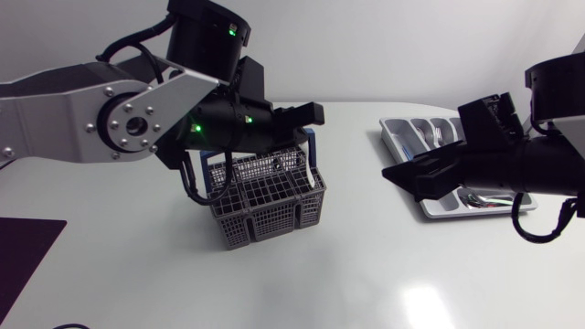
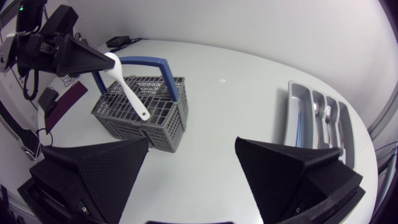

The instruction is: Unload the cutlery basket into the drawer organizer.

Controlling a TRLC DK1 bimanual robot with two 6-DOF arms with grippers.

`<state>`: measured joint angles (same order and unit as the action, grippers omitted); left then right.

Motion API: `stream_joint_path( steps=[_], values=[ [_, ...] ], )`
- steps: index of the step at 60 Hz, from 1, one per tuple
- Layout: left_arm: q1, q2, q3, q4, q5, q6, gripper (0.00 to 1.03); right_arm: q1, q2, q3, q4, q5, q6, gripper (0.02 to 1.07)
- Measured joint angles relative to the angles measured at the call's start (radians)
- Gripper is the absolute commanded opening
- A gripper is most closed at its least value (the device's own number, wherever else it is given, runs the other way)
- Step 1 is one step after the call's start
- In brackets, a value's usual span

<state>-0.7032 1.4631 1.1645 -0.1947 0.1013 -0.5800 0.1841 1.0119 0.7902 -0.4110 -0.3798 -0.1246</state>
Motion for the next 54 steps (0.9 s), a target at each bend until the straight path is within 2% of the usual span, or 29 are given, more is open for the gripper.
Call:
stream_joint_path(
  steps=[16,35,46,54],
  values=[
    [0.002,0.0,0.016,-0.076,0.177,0.035,0.05,0.067,0.0,-0.003,-0.049,-0.122,-0.069,1.02],
    [0.003,0.001,0.017,-0.161,0.371,0.167,0.05,0.178,0.023,-0.002,-0.159,-0.157,-0.372,1.02],
    [-0.004,0.002,0.016,-0.208,0.414,0.278,0.08,0.2,0.043,-0.002,-0.202,-0.238,-0.432,1.02],
    [-0.054,0.002,0.003,-0.231,0.415,0.374,0.08,0.214,0.068,-0.002,-0.252,-0.312,-0.488,1.02]
  ],
)
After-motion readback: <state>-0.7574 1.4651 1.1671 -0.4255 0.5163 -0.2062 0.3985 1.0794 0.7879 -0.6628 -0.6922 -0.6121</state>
